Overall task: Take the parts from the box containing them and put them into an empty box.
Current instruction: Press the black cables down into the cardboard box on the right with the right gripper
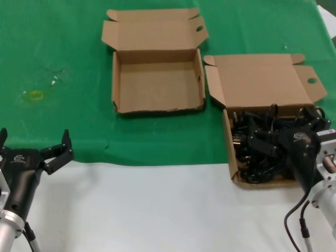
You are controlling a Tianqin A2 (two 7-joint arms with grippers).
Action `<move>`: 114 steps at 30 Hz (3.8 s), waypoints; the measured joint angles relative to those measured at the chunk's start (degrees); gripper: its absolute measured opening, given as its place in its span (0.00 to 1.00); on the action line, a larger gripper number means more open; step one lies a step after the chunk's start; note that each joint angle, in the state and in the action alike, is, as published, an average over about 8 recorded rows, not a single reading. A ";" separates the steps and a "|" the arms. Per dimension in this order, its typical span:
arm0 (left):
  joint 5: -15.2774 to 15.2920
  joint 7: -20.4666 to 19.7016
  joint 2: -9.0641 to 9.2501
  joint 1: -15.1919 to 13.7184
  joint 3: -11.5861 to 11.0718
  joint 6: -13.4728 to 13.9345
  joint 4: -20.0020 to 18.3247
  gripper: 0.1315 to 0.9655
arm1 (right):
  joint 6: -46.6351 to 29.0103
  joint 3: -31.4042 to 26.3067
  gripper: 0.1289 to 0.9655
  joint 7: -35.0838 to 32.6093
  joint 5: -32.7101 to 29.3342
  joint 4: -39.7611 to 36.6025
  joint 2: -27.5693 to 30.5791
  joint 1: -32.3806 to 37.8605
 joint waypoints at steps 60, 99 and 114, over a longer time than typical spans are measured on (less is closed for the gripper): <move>0.00 0.00 0.00 0.00 0.00 0.00 0.00 0.33 | -33.26 -31.23 1.00 10.80 -3.75 -0.33 42.38 35.29; 0.02 -0.04 0.00 0.00 0.00 0.00 0.00 0.01 | -70.09 -37.47 0.98 -26.75 -25.70 -36.20 24.16 62.15; 0.02 -0.02 0.00 0.00 0.00 0.00 0.00 0.01 | -70.70 -34.95 0.80 -26.68 -27.99 -37.48 23.64 61.62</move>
